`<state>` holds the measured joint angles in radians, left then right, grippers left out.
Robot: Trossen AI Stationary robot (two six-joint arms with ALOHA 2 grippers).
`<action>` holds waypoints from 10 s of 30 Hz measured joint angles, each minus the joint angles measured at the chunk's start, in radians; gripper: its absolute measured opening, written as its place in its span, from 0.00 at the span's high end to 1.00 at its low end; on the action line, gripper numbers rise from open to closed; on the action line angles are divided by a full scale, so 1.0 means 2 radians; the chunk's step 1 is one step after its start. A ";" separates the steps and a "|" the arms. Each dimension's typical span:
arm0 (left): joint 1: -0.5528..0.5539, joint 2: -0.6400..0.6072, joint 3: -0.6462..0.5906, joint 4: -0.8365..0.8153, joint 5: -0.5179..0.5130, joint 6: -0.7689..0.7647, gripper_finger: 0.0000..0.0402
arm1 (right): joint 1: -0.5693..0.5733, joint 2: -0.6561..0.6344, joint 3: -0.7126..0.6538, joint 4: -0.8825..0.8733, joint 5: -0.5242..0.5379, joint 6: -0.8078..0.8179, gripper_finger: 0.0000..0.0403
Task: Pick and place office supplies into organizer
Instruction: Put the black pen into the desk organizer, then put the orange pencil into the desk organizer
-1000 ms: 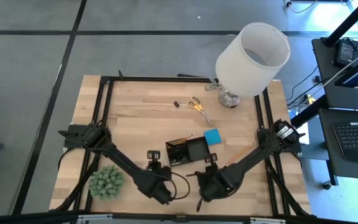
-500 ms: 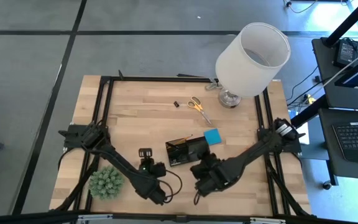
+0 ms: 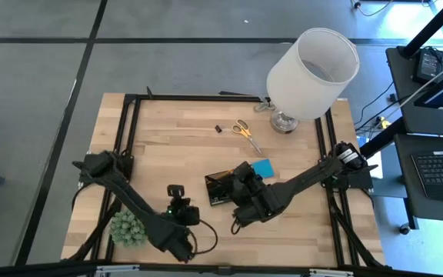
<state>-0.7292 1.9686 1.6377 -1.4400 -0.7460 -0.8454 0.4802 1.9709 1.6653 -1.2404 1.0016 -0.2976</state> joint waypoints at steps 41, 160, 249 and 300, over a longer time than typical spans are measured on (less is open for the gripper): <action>0.039 -0.466 -0.748 1.107 0.105 0.338 1.00 | -0.032 0.041 0.000 0.091 0.026 -0.234 0.89; 0.038 -0.465 -0.748 1.069 0.093 0.323 1.00 | 0.115 -0.138 -0.338 0.182 -0.350 0.262 0.74; 0.038 -0.465 -0.748 1.069 0.093 0.313 1.00 | 0.068 -0.099 -0.308 0.188 -0.376 0.277 0.99; 0.042 -0.301 -0.617 1.129 0.089 0.501 0.60 | 0.071 -0.102 -0.002 0.553 -0.303 -0.063 1.00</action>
<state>-0.6447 1.3672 0.4028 0.8170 -0.5687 0.1559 0.6226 1.7672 1.6610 -0.1345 0.3953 -0.4227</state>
